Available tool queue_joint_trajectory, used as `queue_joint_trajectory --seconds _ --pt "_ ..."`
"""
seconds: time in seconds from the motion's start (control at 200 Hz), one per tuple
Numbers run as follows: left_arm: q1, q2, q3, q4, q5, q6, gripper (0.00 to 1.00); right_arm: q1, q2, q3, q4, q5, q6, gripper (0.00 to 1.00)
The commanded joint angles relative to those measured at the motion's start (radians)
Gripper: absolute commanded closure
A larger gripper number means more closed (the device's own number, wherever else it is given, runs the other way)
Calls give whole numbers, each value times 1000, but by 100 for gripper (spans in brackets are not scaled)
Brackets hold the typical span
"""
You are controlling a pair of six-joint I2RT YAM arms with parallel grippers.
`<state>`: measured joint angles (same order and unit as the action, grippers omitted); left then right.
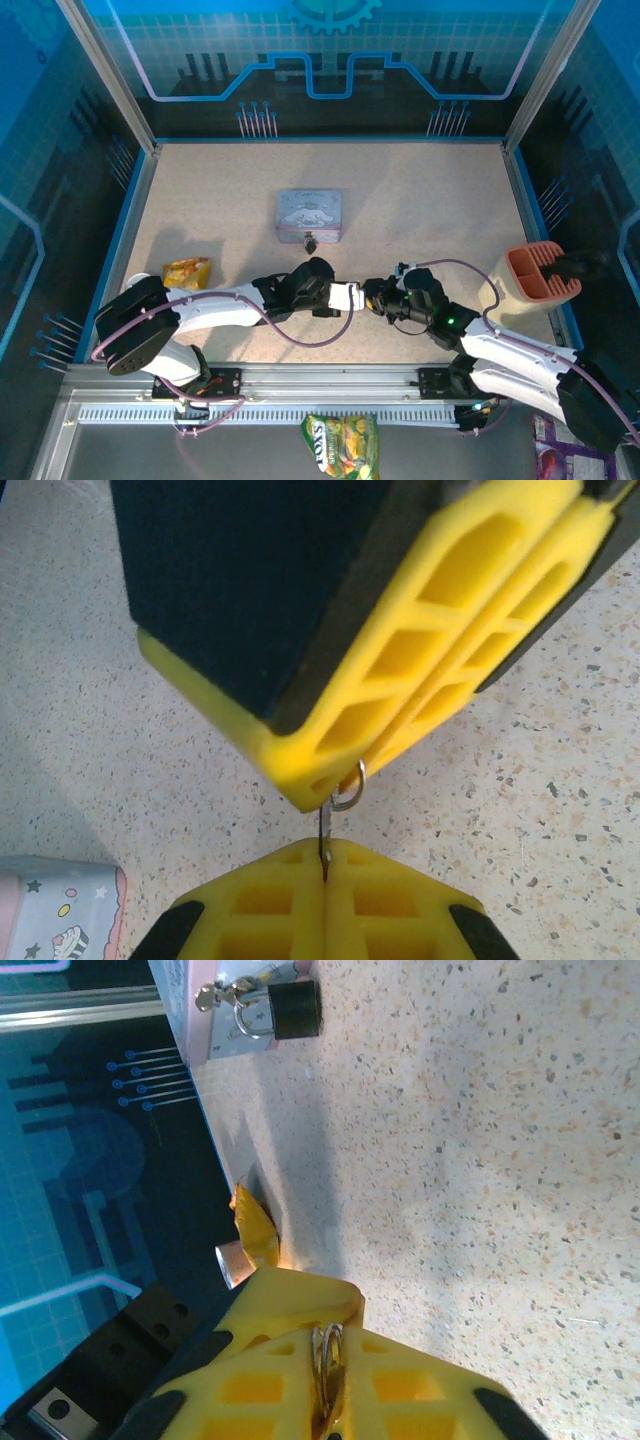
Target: Unlock a padlock with a key
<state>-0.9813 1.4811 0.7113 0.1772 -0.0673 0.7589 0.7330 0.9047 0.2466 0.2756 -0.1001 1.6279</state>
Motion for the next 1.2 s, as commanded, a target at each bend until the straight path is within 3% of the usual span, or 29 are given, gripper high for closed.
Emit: queue_joint_trajectory --seconds 0.0,0.105,0.235,0.305,0.355,0.465,0.565,0.7,0.82,0.886,1.196 --pt "-5 9 15 34 -6 -11 100 9 -40 0 -36 57 -19 92" --pt "-3 4 7 46 -14 -32 100 8 -62 0 -60 79 -42 100" --pt "20 -43 -8 52 28 -146 79 7 -73 3 -32 98 -127 100" --pt "60 -115 -51 101 102 -277 68 10 -85 4 -12 125 -218 100" --pt "106 -183 -74 135 155 -446 62 14 -92 0 12 151 -293 100" --pt "269 -289 -82 119 321 -806 60 15 -85 -41 168 170 -420 100" --pt "379 -296 -75 118 485 -1026 60 21 -71 -49 282 155 -570 100" --pt "405 -226 -16 123 584 -1245 69 54 -64 -58 435 157 -747 100" --pt "403 -169 -38 344 682 -1442 70 61 -49 -63 525 143 -792 100" --pt "400 -166 -57 399 682 -1471 68 63 -37 -57 534 145 -796 100" --pt "344 -195 -55 325 657 -1415 62 63 69 -53 702 116 -778 100"
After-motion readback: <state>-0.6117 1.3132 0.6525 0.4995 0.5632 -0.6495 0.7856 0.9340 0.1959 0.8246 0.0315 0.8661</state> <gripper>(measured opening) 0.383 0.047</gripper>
